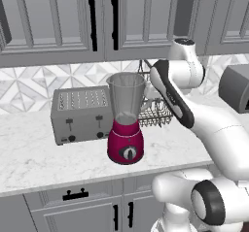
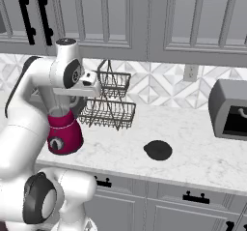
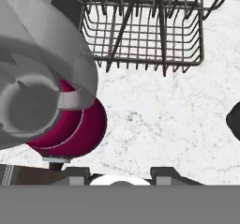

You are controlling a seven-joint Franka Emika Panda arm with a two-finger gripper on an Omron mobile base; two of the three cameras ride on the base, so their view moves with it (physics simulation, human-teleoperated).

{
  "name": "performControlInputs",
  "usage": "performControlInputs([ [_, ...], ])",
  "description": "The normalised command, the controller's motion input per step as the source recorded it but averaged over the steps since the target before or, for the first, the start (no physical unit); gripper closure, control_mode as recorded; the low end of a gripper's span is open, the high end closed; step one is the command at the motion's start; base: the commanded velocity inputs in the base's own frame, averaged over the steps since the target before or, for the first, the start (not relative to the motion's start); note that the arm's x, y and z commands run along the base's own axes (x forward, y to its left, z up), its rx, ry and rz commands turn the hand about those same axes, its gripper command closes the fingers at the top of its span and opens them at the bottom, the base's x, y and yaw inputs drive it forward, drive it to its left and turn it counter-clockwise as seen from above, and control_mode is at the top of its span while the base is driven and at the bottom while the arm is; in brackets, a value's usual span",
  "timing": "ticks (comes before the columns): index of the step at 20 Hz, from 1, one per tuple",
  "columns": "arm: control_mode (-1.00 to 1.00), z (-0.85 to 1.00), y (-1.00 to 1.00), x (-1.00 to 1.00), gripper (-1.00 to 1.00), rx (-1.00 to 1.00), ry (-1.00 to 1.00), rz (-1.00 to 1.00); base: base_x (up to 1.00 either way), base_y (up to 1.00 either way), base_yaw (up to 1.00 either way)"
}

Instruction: Close the lid blender by securely placing the lid on top.

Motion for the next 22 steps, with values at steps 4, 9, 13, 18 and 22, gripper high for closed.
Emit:
performControlInputs([
  [4, -1.0, 0.0, -0.08, -0.52, -1.0, 0.02, -0.13, -0.01, 0.0, 0.0, 0.0],
  [9, -1.0, -0.36, -0.9, -0.56, -1.0, 0.2, -0.05, -0.25, 0.0, 0.0, 0.0],
  [13, -1.0, -0.51, -1.0, -0.29, -1.0, 0.28, 0.0, -0.34, 0.0, 0.0, 0.0],
  [18, -1.0, -0.46, -1.0, 0.01, -1.0, 0.29, 0.1, -0.41, 0.0, 0.0, 0.0],
  [22, -1.0, -0.47, -1.0, 0.46, -1.0, 0.26, 0.2, -0.31, 0.0, 0.0, 0.0],
])
